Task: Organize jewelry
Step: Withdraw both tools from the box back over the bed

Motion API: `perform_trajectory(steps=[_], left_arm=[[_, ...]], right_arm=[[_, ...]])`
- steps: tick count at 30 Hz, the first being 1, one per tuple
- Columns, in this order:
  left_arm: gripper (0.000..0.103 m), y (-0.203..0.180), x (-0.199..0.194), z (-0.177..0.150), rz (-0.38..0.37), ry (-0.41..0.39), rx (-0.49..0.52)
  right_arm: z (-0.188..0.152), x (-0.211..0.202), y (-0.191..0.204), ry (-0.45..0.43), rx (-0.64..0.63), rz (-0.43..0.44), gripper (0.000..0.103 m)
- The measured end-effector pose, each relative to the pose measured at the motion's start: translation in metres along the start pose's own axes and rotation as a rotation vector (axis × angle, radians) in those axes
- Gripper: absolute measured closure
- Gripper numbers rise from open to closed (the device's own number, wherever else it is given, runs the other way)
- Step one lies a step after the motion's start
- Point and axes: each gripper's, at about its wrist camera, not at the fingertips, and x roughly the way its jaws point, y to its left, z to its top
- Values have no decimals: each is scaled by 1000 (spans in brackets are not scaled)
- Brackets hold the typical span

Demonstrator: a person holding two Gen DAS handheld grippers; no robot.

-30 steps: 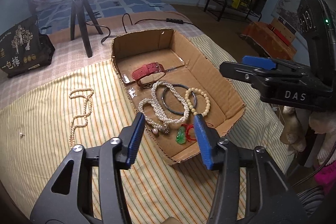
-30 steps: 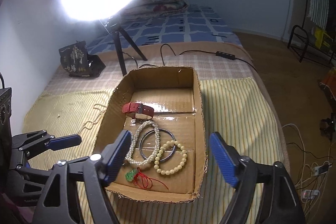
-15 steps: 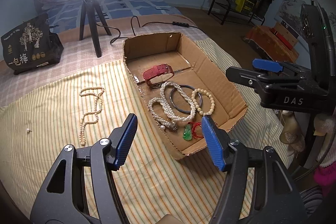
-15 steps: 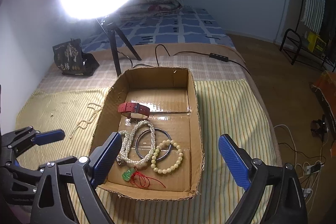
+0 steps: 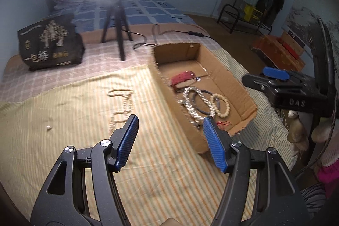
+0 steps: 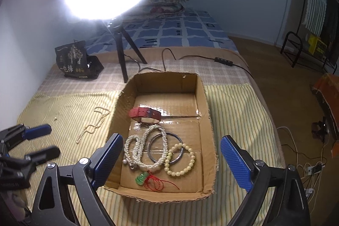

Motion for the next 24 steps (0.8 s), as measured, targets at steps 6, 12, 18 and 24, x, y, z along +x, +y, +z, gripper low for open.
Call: perform_trajectory(steps=[6, 12, 18, 24], left_arm=[[38, 39, -21, 0, 44, -41, -78], [38, 80, -38, 2, 116, -75, -162], [38, 127, -52, 6, 163, -83, -244], [38, 165, -53, 6, 163, -64, -309]], right_arm=[[-4, -10, 35, -73, -112, -14, 8], [-2, -12, 73, -92, -183, 40, 8], [1, 2, 107, -41, -206, 116, 9], [8, 37, 132, 105, -121, 248, 16]])
